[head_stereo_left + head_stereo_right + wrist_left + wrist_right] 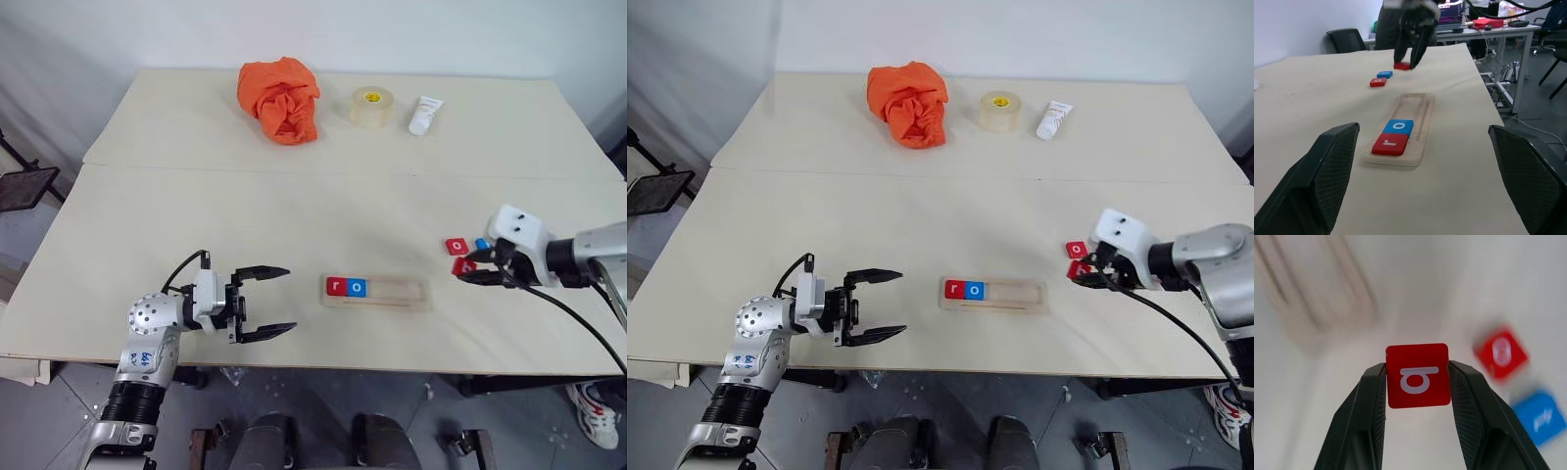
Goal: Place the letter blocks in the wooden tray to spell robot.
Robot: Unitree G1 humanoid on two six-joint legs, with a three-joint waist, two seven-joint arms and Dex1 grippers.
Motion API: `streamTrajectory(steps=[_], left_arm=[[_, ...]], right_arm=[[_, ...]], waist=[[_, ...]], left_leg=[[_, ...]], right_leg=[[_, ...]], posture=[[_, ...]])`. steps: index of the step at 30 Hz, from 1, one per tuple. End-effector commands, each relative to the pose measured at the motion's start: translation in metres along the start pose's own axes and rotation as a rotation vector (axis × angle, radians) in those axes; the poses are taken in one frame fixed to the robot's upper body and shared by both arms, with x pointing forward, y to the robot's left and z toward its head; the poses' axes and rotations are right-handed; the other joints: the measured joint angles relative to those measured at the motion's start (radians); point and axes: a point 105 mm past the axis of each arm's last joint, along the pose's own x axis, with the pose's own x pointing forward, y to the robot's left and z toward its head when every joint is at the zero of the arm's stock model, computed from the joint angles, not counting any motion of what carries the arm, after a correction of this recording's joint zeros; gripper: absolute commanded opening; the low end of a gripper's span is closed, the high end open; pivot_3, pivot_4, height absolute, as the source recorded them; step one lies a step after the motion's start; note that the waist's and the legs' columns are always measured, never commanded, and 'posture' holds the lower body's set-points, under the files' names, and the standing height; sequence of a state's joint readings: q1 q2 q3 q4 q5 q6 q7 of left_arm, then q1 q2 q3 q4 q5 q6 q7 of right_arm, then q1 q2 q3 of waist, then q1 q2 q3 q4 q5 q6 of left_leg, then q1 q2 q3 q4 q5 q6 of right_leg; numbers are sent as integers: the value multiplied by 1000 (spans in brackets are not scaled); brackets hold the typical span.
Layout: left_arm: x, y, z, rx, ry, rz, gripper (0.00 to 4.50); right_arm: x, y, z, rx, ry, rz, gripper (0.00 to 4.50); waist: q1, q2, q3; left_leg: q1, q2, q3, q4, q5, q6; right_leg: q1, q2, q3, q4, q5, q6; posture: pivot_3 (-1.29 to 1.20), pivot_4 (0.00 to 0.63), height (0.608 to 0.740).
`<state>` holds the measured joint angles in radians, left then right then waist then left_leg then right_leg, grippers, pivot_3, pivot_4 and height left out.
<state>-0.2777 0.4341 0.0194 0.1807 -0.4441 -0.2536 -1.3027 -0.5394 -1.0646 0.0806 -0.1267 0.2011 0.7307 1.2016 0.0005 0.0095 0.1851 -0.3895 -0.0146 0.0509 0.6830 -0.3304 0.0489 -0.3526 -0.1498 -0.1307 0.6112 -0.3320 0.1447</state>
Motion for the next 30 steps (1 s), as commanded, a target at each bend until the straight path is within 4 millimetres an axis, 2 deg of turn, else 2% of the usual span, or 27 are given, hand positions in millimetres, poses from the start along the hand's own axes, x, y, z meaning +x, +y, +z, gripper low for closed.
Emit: streamTrajectory(steps=[1, 7, 11, 22, 30], left_arm=[[2, 6, 5, 36, -22, -3, 4500], [8, 10, 4, 45, -34, -7, 4500], [8, 8, 4, 48, -37, -11, 4500], [6, 5, 4, 51, -33, -15, 4500], [5, 5, 5, 60, -31, -3, 4500]], right_arm=[[11, 16, 32, -50, -38, 18, 1465], [38, 34, 45, -97, -6, 82, 1465], [49, 42, 53, -126, 12, 116, 1465], [63, 63, 61, -157, 34, 187, 1465], [70, 64, 59, -165, 44, 182, 1465]], waist=[[0, 0, 0], [5, 0, 0], [0, 0, 0], [-2, 0, 0], [-2, 0, 0]], left_leg=[[0, 0, 0, 0, 0, 0], [-1, -2, -3, 0, 0, 0], [-3, -2, -3, 0, 0, 0], [-3, -2, -3, 0, 0, 0], [-3, -2, -3, 0, 0, 0]], right_leg=[[0, 0, 0, 0, 0, 0], [-1, -1, -1, 1, 0, 0], [-3, -1, -1, 3, 0, 0], [-5, -1, -1, 7, 0, 0], [-5, -1, -1, 7, 0, 0]], posture=[[0, 150, 740], [0, 150, 740], [0, 150, 740], [0, 150, 740], [0, 150, 740]])
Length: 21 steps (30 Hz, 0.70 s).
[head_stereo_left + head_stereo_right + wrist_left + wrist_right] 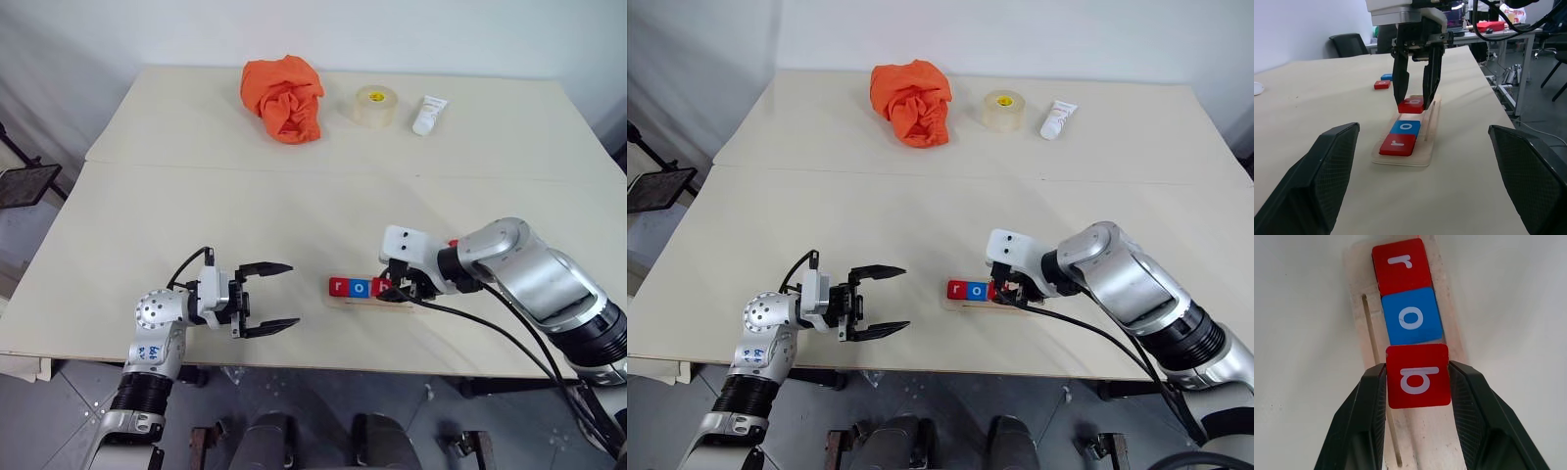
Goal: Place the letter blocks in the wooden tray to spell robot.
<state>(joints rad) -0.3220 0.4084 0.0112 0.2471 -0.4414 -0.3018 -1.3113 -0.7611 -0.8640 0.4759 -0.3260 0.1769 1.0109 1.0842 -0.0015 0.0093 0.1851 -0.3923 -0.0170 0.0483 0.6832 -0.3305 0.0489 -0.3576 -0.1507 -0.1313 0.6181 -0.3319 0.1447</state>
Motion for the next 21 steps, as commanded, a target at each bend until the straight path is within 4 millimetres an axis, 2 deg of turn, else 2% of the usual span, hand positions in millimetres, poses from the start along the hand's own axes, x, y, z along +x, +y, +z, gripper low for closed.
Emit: streamTrajectory(steps=[1, 2, 11, 19, 21], left_arm=[[0, -1, 7, 39, -7, -3, 4500], [0, -1, 7, 39, -7, -3, 4500], [1, 1, 7, 43, -7, 5, 4500], [3, 2, 7, 43, -11, 3, 4500], [4, 3, 6, 39, -14, 4, 4500]], right_arm=[[-3, -2, 7, -37, -11, -23, 1465], [-2, -2, 7, -39, -10, -20, 1465], [-2, -4, 9, -59, -7, -31, 4483], [-8, -5, 14, -58, -31, -48, 4483], [-26, 0, 14, -30, -131, -46, 4483]], waist=[[0, 0, 0], [0, 0, 0], [0, 0, 0], [0, 0, 0], [5, 0, 0]], left_leg=[[0, 0, 0, 0, 0, 0], [0, 0, 0, 0, 0, 0], [0, 0, 0, 0, 0, 0], [0, 0, 0, 0, 0, 0], [0, 0, 0, 0, 0, 0]], right_leg=[[0, 0, 0, 0, 0, 0], [0, 0, 0, 0, 0, 0], [0, 0, 0, 0, 0, 0], [0, 0, 0, 0, 0, 0], [0, 0, 0, 0, 0, 0]], posture=[[0, 150, 740], [0, 150, 740], [0, 150, 740], [0, 150, 740], [0, 150, 740]])
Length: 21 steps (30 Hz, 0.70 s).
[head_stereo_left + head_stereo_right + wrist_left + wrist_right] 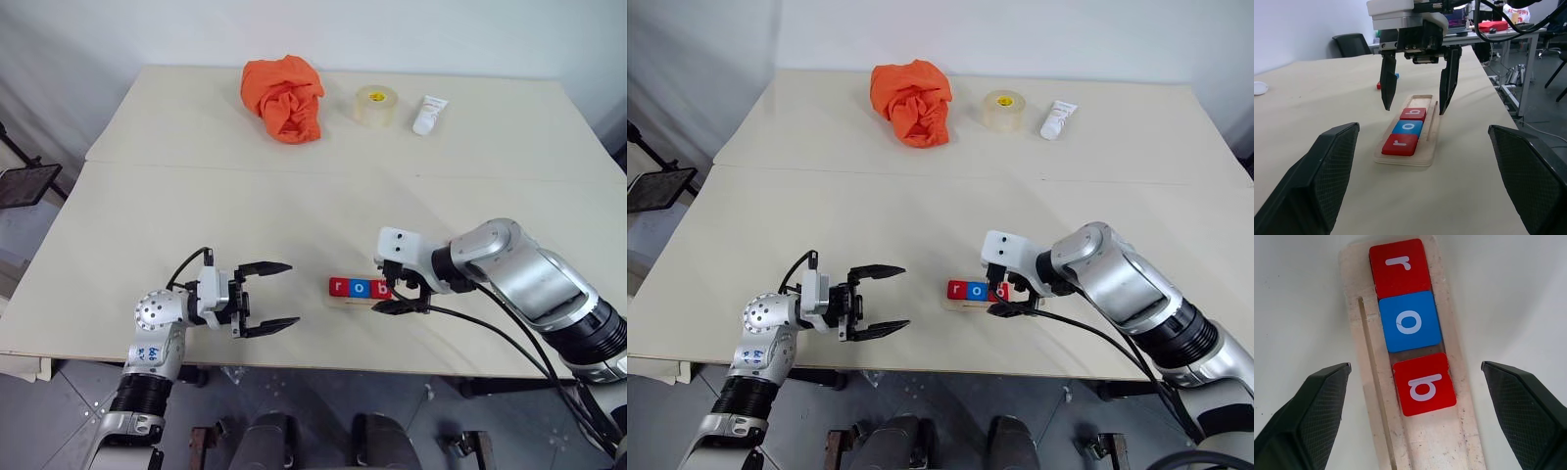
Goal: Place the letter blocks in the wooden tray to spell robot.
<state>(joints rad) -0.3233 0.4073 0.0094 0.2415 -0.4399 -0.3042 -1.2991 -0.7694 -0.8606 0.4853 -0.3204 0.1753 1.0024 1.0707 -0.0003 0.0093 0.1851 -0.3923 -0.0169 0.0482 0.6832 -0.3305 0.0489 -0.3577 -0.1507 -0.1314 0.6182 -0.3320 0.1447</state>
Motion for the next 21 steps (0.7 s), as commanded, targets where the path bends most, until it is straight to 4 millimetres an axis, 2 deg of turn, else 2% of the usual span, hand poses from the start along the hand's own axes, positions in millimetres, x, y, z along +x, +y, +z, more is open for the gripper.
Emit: streamTrajectory(steps=[1, 3, 8, 18, 21], left_arm=[[3, 2, 5, 30, -13, -4, 4500], [3, 2, 4, 28, -12, -1, 4500], [3, 4, 1, 17, -9, 22, 4500], [7, 8, 0, 8, -16, 40, 4500], [7, 8, 0, 0, -16, 32, 4500]], right_arm=[[-35, 3, 12, -16, -172, -37, 4483], [-47, 2, 5, 15, -210, -68, 4483], [-80, -18, -38, 137, -251, -287, 4483], [-128, -14, -110, 347, -353, -558, 4483], [-137, -7, -132, 471, -462, -664, 4483]], waist=[[6, 0, 0], [13, -1, 0], [24, -1, 0], [26, -1, 0], [26, -1, 0]], left_leg=[[0, 0, -1, 0, 0, 0], [0, -1, -3, 0, 0, 0], [0, -2, -2, 0, 0, 0], [1, -1, 0, 0, 0, 0], [2, -1, 0, 0, 0, 1]], right_leg=[[0, 0, 0, 0, 0, 0], [0, 0, 0, 1, 0, 0], [2, 0, 0, 1, 0, 0], [2, 0, 0, 0, 0, 0], [3, 0, 1, 0, 0, 0]], posture=[[0, 150, 740], [0, 150, 740], [0, 150, 740], [0, 150, 740], [0, 150, 740]])
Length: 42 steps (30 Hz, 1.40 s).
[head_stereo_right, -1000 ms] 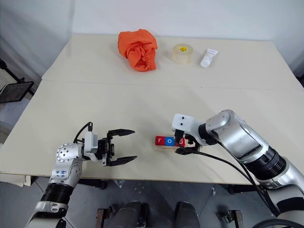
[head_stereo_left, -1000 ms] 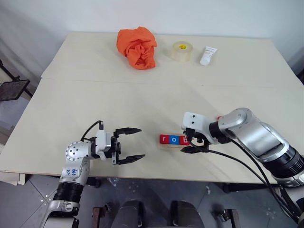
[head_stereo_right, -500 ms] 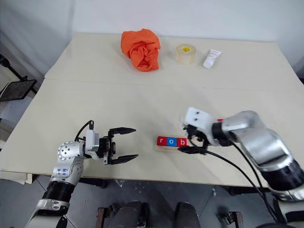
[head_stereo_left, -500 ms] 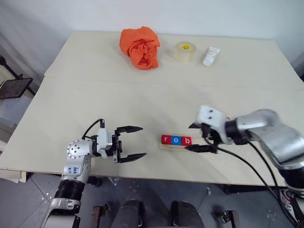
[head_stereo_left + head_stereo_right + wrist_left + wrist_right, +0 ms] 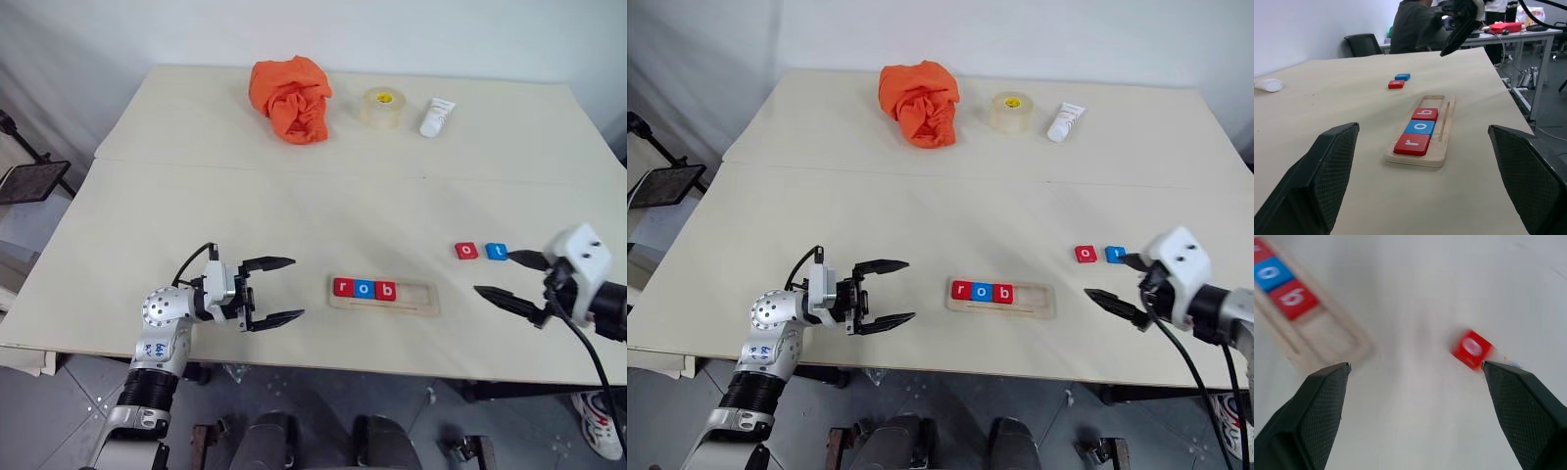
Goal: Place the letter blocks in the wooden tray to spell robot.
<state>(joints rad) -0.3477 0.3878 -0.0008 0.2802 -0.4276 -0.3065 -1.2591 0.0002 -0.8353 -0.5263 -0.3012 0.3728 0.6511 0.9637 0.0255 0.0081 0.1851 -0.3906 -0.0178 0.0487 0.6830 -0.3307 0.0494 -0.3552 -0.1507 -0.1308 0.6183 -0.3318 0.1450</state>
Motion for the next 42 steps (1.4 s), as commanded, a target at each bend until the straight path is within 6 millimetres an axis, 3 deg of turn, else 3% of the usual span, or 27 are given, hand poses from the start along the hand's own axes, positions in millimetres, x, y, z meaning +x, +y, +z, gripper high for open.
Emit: streamTrajectory(steps=[1, 7, 28, 35, 42], left_arm=[[1, 2, 4, 15, -12, -9, 4500], [-3, 8, 4, 19, 2, -17, 4500], [-5, 11, 6, 36, 3, -31, 4500], [-3, 9, 6, 42, -6, -24, 4500], [-2, 4, 7, 46, -12, -20, 4500]], right_arm=[[-21, -9, -6, 81, -110, -106, 4483], [-26, -2, -24, 107, -100, -120, 4483], [-18, 0, -9, 90, -143, -125, 4483], [28, 0, 1, 157, -95, -116, 4483], [61, -19, -3, 179, -75, -190, 4483]], waist=[[0, 0, 0], [-2, 0, 0], [-1, 0, 0], [-8, 0, 0], [0, 0, 0]], left_leg=[[0, 0, 0, 0, 0, 0], [1, 0, 2, 0, 0, 0], [2, 0, 3, 0, 0, 0], [3, 2, 4, 0, 1, -1], [1, 0, 2, 0, 1, 0]], right_leg=[[0, 0, 0, 0, 0, 0], [0, 0, 2, 0, 0, 0], [0, 0, 3, 0, 0, 0], [0, 1, 4, 0, 0, 0], [0, 0, 3, 1, 0, 0]], posture=[[0, 150, 740], [0, 150, 740], [0, 150, 740], [0, 150, 740], [0, 150, 740]])
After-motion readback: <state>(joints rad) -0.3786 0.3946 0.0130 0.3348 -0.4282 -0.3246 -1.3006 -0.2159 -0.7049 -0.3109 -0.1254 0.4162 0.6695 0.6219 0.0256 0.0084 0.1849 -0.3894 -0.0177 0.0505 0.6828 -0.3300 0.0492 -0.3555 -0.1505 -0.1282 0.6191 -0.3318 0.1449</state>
